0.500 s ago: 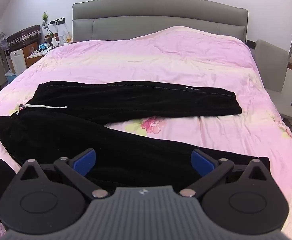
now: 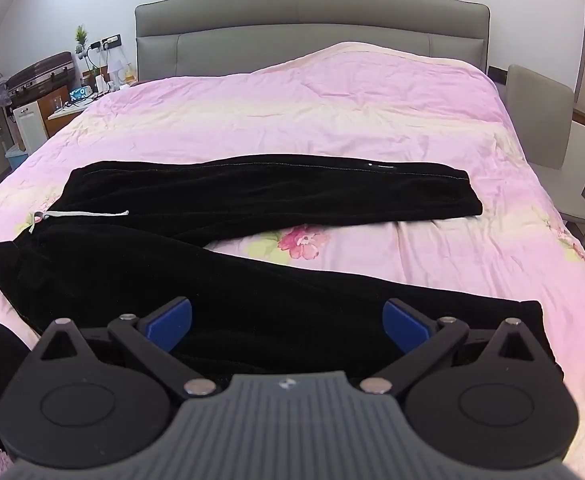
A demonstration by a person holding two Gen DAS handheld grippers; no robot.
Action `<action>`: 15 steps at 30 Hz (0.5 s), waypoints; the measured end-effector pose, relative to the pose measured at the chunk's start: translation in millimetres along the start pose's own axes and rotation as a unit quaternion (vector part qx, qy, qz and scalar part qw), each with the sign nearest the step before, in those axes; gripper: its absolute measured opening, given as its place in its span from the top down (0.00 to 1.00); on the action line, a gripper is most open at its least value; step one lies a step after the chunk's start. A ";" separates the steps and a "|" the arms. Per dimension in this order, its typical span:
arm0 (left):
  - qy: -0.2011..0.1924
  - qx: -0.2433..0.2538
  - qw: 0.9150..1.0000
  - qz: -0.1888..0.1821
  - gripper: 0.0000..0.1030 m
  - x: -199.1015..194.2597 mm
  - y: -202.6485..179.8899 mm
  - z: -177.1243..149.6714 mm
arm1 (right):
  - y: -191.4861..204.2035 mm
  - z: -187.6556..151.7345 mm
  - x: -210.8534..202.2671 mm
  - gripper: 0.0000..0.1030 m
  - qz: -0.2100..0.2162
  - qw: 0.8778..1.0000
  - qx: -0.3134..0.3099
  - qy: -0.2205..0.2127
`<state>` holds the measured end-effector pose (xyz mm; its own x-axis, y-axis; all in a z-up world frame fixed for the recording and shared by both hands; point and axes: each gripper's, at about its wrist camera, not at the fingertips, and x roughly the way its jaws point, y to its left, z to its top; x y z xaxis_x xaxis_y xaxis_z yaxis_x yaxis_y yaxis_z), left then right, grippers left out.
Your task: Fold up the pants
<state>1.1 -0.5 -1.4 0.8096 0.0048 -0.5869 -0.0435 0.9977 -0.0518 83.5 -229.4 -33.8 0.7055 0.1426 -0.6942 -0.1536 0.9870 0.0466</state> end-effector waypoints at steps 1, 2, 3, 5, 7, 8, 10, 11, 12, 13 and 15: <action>0.000 -0.001 1.000 0.000 0.10 0.2 1.1 0.2 | 0.0 0.7 0.7 0.05 0.000 1.000 0.001 0.001; 0.000 -0.001 1.000 0.000 0.10 0.3 2.3 0.4 | -0.1 1.2 0.9 0.05 0.000 1.000 0.001 0.001; 0.000 0.001 1.000 0.002 0.10 -0.1 -3.1 0.1 | -0.1 1.7 0.8 0.05 0.001 1.000 0.001 0.001; 0.000 0.002 1.000 0.002 0.10 -0.1 -2.9 -0.2 | -0.2 2.5 1.1 0.05 0.001 1.000 0.001 -0.001; 0.000 0.002 1.000 0.002 0.10 0.0 -2.7 -0.7 | -0.2 2.2 1.7 0.05 0.001 1.000 0.000 -0.002; 0.000 0.002 1.000 0.002 0.10 0.0 -2.6 -0.8 | 0.0 2.2 2.1 0.05 0.001 1.000 0.000 -0.002; -0.001 0.002 1.000 0.002 0.10 0.1 -2.6 -1.2 | 0.3 2.3 2.1 0.05 0.000 1.000 0.000 -0.002; -0.001 0.002 1.000 0.002 0.10 0.1 -2.6 -1.3 | 0.3 2.5 2.0 0.05 0.000 1.000 0.000 -0.002; 0.000 0.002 1.000 0.002 0.10 0.2 -2.6 -1.3 | 0.3 2.7 2.1 0.05 0.000 1.000 0.000 -0.001; 0.000 0.002 1.000 0.002 0.10 0.3 -2.4 -1.4 | 0.3 2.5 1.9 0.05 0.000 1.000 0.000 -0.001; 0.003 0.001 1.000 0.004 0.10 1.6 -2.3 -2.1 | 0.1 1.8 1.8 0.05 -0.001 1.000 0.001 -0.002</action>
<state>1.2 -2.9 -3.9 0.8057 0.0117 -0.5922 -0.0479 0.9978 -0.0454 86.0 -228.9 -33.7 0.7085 0.1417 -0.6913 -0.1514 0.9873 0.0472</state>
